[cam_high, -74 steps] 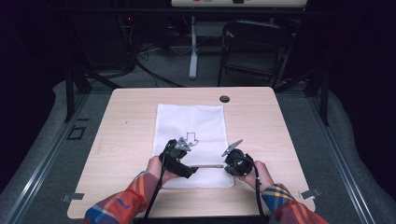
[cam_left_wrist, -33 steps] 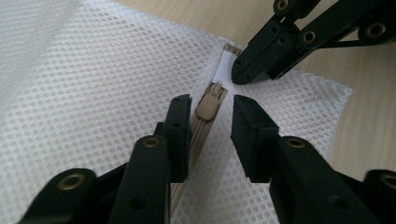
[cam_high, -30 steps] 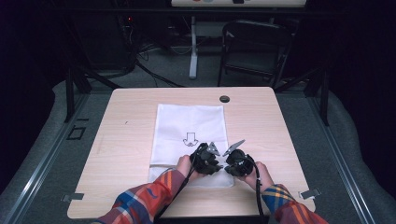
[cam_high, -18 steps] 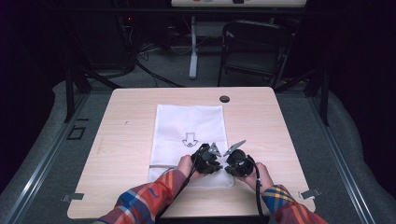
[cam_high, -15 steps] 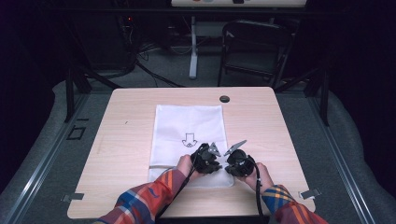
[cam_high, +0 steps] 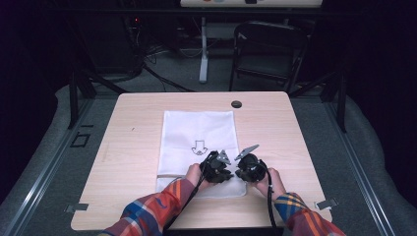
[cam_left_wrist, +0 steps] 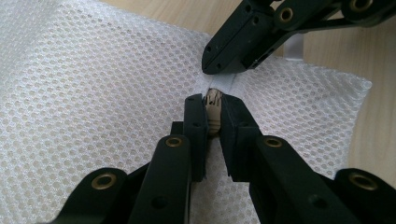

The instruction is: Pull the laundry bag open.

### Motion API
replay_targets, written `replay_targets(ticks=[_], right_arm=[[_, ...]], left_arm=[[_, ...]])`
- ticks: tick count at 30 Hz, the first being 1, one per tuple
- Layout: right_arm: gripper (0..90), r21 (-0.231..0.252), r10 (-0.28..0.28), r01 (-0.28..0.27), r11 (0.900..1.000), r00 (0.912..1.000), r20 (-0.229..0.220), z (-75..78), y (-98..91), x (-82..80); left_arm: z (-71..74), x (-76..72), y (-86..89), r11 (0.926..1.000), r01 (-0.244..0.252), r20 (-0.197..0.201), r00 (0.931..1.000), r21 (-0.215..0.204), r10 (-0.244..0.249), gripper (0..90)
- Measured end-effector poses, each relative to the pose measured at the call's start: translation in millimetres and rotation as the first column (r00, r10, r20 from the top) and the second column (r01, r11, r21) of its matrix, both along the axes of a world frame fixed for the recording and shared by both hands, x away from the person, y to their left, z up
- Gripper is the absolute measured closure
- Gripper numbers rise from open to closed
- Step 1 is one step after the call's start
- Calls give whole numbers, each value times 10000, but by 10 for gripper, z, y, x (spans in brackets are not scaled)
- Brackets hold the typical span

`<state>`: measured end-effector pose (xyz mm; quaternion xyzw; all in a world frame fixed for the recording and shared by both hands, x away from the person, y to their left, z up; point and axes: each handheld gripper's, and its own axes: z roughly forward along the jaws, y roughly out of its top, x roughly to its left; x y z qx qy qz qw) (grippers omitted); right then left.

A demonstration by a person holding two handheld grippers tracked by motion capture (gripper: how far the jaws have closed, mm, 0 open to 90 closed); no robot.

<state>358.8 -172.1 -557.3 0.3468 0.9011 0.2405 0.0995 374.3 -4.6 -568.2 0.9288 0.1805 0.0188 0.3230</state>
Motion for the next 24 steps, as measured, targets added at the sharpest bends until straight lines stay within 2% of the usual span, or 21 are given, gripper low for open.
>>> replay_targets(ticks=[3,8,10,14,24], right_arm=[[900,69,102,-102,9999,9999,60,-10,4,-10],[900,-168,92,-91,9998,9999,50,-10,11,-22],[900,-199,110,-110,9997,9999,34,-7,6,-24],[900,103,4,-3,9999,10000,-71,-17,-17,-22],[900,105,-57,57,9999,10000,5,-20,-27,-32]], left_arm=[[-2,-11,1,10000,99,154,9998,-4,-99,811],[2,-9,6,9999,145,137,9998,18,-145,812],[-3,0,16,9998,171,155,9997,-95,-170,812],[0,1,20,9997,227,162,9996,-86,-225,813],[10,9,41,9995,305,91,9995,-84,-304,814]])
